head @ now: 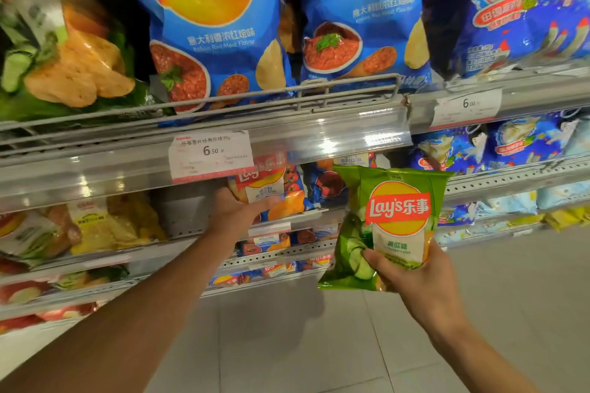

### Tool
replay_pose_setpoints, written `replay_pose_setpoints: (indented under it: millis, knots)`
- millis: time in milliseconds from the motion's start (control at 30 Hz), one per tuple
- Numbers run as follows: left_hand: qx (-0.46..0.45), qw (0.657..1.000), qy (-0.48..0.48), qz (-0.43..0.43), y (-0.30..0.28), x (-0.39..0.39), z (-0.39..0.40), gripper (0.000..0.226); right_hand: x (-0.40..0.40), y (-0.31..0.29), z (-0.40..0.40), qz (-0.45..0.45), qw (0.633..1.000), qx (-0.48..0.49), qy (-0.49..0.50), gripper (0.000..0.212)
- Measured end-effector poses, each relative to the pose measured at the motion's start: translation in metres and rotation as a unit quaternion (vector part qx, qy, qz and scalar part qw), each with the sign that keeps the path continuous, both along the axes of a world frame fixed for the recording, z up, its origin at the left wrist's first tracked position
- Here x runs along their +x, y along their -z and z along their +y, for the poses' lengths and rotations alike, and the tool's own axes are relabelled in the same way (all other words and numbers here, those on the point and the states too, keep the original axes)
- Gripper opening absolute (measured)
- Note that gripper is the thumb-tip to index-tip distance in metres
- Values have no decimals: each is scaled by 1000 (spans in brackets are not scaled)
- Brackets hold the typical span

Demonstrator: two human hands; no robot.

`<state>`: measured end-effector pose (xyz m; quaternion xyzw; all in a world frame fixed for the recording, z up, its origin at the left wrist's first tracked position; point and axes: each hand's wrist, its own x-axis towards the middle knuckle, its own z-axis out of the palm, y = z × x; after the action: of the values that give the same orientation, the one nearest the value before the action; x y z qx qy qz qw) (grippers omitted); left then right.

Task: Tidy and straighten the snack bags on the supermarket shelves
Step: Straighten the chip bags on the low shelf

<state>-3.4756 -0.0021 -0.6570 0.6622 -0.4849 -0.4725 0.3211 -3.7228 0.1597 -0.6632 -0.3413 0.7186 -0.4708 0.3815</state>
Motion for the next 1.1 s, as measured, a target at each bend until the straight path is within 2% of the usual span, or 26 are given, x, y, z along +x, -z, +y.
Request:
replay_pose_setpoints:
  millis: [267, 333, 400, 467, 533, 600, 667, 800, 900, 1000, 1100]
  knots:
    - [46, 998, 40, -17, -2, 3, -13, 22, 23, -2, 19, 4, 998, -6, -58, 52]
    - [35, 998, 45, -20, -4, 5, -12, 27, 31, -4, 21, 10, 997, -7, -77, 51]
    - [11, 999, 33, 2, -5, 10, -5, 42, 43, -6, 20, 16, 996, -8, -92, 51]
    - [-43, 998, 43, 9, -7, 23, 12, 50, 60, -8, 17, 15, 994, -10, -105, 52]
    - [-117, 987, 85, -66, -6, 45, 38, 48, 81, -8, 11, 13, 993, -14, -114, 52]
    - [-181, 961, 118, -175, -2, 76, 66, 44, 107, -7, 5, 13, 992, -18, -128, 51]
    - [-204, 938, 149, -237, 7, 113, 93, 39, 135, -5, -1, 14, 990, -20, -138, 51]
    - [-181, 918, 134, -326, 18, 196, 125, 41, 195, 2, -15, 38, 988, -25, -150, 52]
    - [-162, 896, 104, -399, 18, 250, 120, 58, 231, 2, -29, 53, 988, -28, -143, 54]
    - [-142, 871, 129, -453, 17, 286, 103, 79, 254, -2, -50, 67, 990, -42, -118, 54]
    - [-124, 840, 183, -495, 21, 299, 90, 85, 269, -9, -76, 79, 990, -63, -94, 57]
